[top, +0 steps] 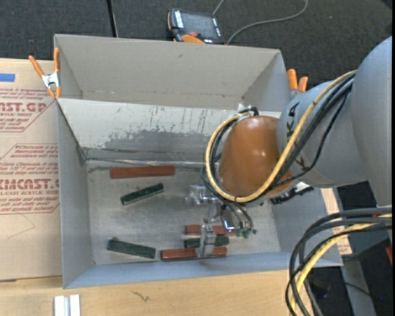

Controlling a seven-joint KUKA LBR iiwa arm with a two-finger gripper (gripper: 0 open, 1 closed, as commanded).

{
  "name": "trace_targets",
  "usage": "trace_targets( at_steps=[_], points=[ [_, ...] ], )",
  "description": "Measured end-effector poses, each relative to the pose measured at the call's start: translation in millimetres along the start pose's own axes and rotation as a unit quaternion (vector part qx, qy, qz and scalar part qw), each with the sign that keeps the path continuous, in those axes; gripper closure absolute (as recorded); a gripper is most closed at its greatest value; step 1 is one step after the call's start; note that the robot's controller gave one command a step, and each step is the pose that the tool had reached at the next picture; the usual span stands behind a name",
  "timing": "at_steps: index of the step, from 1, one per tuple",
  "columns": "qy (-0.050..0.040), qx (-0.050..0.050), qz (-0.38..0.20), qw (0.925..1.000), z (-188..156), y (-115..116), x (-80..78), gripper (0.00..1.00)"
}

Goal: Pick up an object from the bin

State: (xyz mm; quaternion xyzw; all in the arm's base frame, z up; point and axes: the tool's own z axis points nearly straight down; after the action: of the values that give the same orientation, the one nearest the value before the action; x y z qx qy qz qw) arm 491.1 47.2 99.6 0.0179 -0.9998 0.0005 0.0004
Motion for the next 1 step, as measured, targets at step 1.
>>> trace_targets(
  at_steps=[1],
  points=[
    [0.0003,0.0,-0.008,1.0,28.4,-53.2,-8.7,0.0]
  ],
)
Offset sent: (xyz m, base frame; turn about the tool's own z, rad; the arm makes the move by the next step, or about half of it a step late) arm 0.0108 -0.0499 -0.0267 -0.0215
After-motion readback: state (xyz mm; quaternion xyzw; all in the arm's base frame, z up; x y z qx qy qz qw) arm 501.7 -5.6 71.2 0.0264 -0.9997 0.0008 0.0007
